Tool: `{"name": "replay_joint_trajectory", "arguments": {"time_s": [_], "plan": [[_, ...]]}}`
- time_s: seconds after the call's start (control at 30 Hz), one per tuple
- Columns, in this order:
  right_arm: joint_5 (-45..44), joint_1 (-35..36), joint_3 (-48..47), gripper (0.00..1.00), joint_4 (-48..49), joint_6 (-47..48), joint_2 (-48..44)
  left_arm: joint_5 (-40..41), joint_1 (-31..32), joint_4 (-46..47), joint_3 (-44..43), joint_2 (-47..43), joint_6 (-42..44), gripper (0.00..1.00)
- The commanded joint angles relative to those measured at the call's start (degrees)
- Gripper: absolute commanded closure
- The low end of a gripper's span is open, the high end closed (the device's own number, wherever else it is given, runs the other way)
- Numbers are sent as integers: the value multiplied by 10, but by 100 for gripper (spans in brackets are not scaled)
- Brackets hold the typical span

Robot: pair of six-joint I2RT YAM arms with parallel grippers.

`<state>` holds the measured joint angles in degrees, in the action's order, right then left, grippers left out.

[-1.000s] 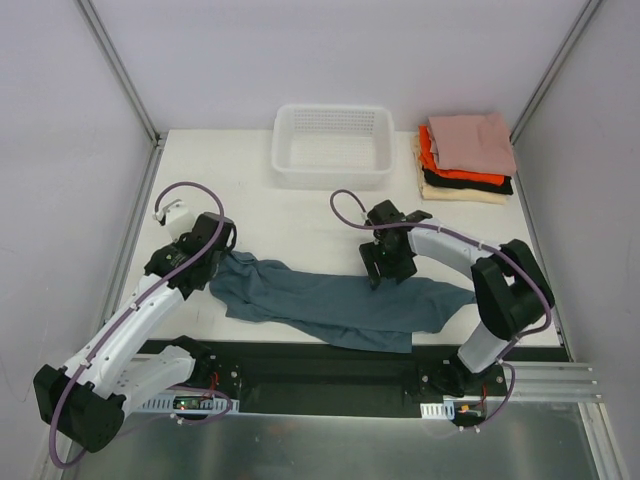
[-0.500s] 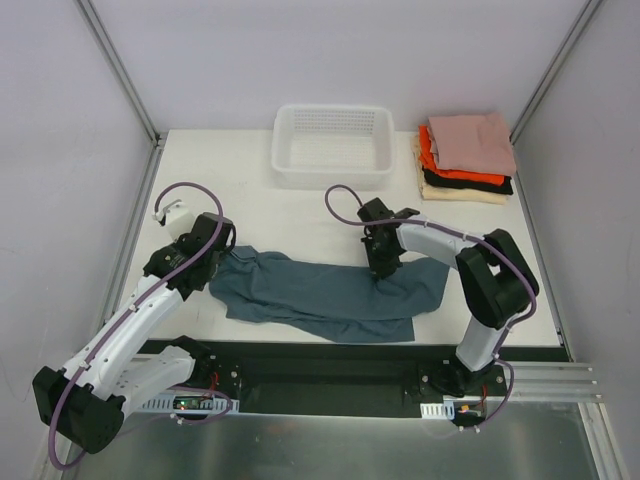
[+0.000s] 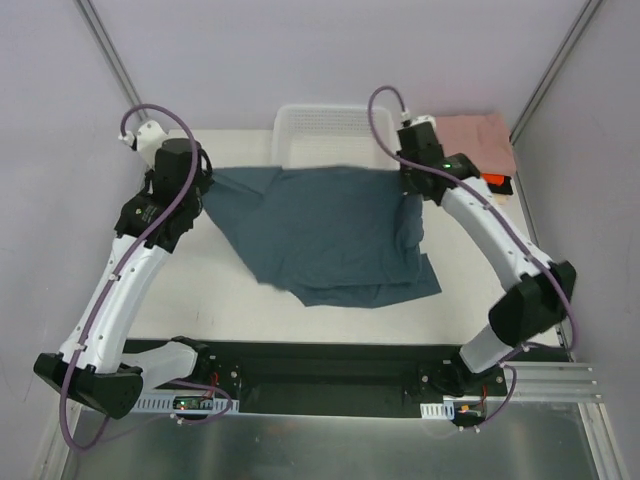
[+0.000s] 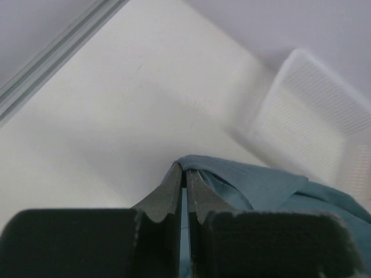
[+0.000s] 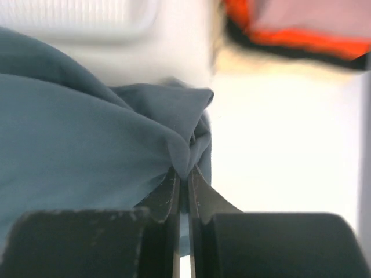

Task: Fold and stack the t-shirts
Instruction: Flatten the tshirt out

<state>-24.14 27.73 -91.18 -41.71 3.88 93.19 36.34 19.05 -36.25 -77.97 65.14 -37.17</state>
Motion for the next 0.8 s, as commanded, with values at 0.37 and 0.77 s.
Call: {"name": "replay_joint_trajectory", "arguments": {"time_s": [0.37, 0.77], "plan": [[213, 158, 470, 68, 80, -134, -366, -59, -6, 73, 337, -255, -89, 100], [107, 201, 341, 3, -15, -132, -320, -57, -7, 12, 411, -227, -148, 100]]}}
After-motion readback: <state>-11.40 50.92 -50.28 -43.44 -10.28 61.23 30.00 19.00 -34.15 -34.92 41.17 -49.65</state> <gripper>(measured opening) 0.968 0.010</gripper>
